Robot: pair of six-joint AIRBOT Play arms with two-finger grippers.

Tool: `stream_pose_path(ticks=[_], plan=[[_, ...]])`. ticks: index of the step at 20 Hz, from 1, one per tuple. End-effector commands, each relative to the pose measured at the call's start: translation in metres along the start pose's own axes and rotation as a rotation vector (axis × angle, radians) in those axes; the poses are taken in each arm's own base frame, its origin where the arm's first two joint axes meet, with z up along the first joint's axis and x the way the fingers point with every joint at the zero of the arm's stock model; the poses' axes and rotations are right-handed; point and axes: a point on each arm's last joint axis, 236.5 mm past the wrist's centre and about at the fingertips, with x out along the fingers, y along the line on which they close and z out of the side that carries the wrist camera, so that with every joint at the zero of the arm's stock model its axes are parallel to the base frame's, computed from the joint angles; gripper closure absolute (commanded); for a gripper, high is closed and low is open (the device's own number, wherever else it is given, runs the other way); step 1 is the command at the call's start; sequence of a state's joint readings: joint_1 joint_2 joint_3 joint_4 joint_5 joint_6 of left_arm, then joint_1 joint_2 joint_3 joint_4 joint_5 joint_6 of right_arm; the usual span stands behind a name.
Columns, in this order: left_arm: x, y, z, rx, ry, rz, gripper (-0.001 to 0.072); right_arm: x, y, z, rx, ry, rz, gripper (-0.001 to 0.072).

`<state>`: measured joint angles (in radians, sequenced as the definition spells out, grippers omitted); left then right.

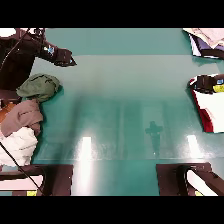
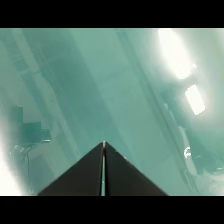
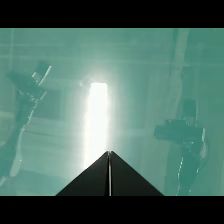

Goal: Fold the shirts.

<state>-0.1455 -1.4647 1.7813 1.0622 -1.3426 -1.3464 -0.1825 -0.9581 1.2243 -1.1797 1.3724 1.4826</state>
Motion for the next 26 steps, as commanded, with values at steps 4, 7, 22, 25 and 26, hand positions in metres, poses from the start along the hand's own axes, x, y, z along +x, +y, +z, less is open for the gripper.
stream_pose_path(ticks=[4,7,22,25,26], plan=[[0.0,0.0,0.0,0.0,-0.001,0.0,0.068,0.0,0.001,0.0,-0.001,0.001,0.002,0.0688],[0.0,0.0,0.0,0.001,-0.001,0.0,0.068,0.0,0.001,0.0,-0.001,0.001,0.002,0.0688],[-0.027,0.206,-0.049,-0.085,0.128,0.722,0.0091,0.0,0.002,-0.005,0.0,0.02,0.005,0.0689],[-0.009,0.255,-0.106,-0.19,0.207,0.742,0.0091,0.0,0.002,-0.005,0.0,0.019,0.005,0.0689],[-0.004,0.267,-0.12,-0.208,0.213,0.746,0.0091,0.0,0.002,-0.005,0.0,0.019,0.005,0.0689]])
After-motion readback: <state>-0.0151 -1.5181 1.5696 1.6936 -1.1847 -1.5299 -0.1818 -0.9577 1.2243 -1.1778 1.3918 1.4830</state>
